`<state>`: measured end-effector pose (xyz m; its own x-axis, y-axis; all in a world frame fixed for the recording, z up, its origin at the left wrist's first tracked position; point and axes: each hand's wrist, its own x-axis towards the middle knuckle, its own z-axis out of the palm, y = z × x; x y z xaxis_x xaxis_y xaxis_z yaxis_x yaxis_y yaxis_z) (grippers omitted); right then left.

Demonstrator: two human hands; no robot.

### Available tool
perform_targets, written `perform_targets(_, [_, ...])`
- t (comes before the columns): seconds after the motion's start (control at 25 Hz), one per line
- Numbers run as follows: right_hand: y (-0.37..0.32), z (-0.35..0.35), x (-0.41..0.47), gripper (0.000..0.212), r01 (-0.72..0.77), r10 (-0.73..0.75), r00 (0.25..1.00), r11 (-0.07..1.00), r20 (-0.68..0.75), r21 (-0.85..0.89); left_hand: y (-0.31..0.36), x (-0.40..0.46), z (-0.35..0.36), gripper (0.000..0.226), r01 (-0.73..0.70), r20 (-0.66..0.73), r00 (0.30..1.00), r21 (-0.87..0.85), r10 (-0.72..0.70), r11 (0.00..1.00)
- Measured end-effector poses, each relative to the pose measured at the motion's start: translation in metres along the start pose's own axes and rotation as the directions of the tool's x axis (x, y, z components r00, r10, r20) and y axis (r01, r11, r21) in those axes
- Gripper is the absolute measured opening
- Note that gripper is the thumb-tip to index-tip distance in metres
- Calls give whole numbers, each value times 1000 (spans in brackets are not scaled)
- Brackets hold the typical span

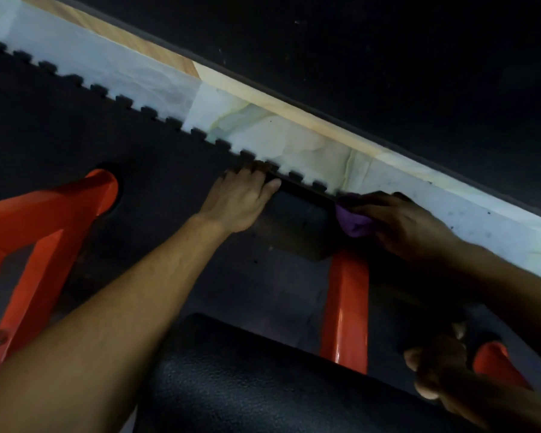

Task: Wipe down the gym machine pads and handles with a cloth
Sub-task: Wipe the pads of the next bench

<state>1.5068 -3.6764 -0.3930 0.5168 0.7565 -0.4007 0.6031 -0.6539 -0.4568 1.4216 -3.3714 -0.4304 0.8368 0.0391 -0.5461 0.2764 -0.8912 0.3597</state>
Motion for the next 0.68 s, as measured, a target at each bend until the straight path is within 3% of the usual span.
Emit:
perform_targets(0.12, [-15, 2, 14, 61, -27, 22, 991, 999, -133, -33, 2, 19, -1, 53, 80, 10, 997, -166, -79, 983])
perform_targets(0.2, [-51, 25, 35, 58, 79, -102, 975, 989, -196, -123, -2, 25, 2, 46, 129, 23, 992, -224, -127, 966])
perform_targets(0.28, [-73, 51, 45, 53, 297, -333, 939, 913, -89, -279, -2, 28, 5, 44, 168, 9, 985, -234, -170, 958])
perform_targets(0.36, [-58, 50, 47, 47, 514, -524, 848, 769, 87, -380, 1, 33, 4, 42, 194, 13, 981, -222, -196, 956])
perform_targets(0.4, [-42, 41, 52, 47, 577, -588, 802, 717, 107, -390, 1, 38, 4, 41, 208, 44, 978, -205, -204, 956])
perform_targets(0.44, [-30, 33, 56, 48, 570, -577, 811, 737, 101, -363, 2, 41, 2, 42, 226, 75, 974, -196, -215, 954])
perform_targets(0.48, [-18, 23, 59, 46, 466, -475, 878, 819, 61, -334, 4, 46, 1, 45, 244, 92, 969, -209, -229, 947])
perform_targets(0.52, [-10, 16, 63, 41, 262, -271, 963, 920, 8, -291, 7, 50, 0, 48, 270, 110, 962, -227, -251, 936])
perform_targets(0.56, [-3, 20, 66, 36, 51, -54, 999, 978, -6, -202, 9, 52, 1, 50, 292, 111, 956, -241, -272, 926])
perform_targets(0.64, [-17, 22, 66, 34, -207, 205, 978, 974, -27, -89, 8, 50, 1, 52, 285, 74, 958, -233, -276, 930])
perform_targets(0.68, [-30, 23, 63, 38, -191, 188, 981, 979, -52, -72, 6, 49, 3, 52, 289, 71, 957, -213, -280, 933])
